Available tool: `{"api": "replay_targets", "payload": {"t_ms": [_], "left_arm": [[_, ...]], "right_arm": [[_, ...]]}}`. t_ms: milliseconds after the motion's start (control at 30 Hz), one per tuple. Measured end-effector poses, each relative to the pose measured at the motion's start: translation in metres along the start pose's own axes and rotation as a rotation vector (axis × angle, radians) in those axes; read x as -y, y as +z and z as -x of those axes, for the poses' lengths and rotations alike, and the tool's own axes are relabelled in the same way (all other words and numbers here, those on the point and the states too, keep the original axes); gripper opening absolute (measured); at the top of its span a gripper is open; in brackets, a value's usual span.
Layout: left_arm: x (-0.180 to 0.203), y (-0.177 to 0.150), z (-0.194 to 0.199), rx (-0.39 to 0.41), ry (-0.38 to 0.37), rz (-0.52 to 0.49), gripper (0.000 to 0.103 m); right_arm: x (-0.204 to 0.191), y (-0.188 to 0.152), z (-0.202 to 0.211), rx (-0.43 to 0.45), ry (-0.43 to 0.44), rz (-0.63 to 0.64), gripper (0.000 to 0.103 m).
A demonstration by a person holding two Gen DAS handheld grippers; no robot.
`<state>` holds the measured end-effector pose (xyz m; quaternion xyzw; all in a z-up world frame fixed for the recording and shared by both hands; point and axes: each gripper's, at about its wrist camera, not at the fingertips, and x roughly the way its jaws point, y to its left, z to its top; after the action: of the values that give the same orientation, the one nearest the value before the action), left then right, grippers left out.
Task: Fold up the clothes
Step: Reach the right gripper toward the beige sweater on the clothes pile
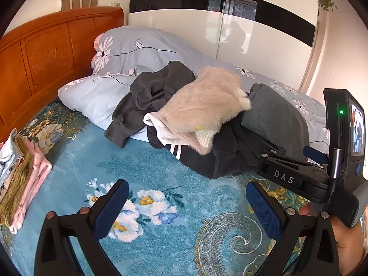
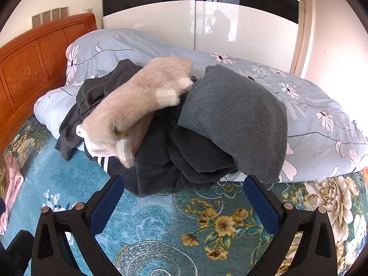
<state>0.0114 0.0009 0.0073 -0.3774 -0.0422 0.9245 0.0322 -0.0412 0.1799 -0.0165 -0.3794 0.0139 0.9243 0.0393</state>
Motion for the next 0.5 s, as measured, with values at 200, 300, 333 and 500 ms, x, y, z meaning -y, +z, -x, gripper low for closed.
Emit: {"api": "replay_targets", "payload": {"t_ms": [200, 300, 333, 500], "left_arm": [[-0.008, 0.0, 0.001, 0.011, -0.008, 0.012, 0.103], [-0.014, -0.002, -0.001, 0.008, -0.001, 0.021, 0.103], [-0.015, -0.003, -0.002, 0.006, -0.002, 0.026, 0.103], [-0.024, -0.004, -0.006, -0.007, -0.002, 0.055, 0.103]], "right_arm": [[-0.015, 0.005, 0.001, 0.016, 0.02, 0.054, 0.103], [-0.02, 0.008, -0.001, 0.012, 0.026, 0.072, 0.103], [-0.021, 0.008, -0.002, 0.01, 0.028, 0.079, 0.103], [-0.029, 0.013, -0.008, -0.002, 0.033, 0.104, 0.103]]}}
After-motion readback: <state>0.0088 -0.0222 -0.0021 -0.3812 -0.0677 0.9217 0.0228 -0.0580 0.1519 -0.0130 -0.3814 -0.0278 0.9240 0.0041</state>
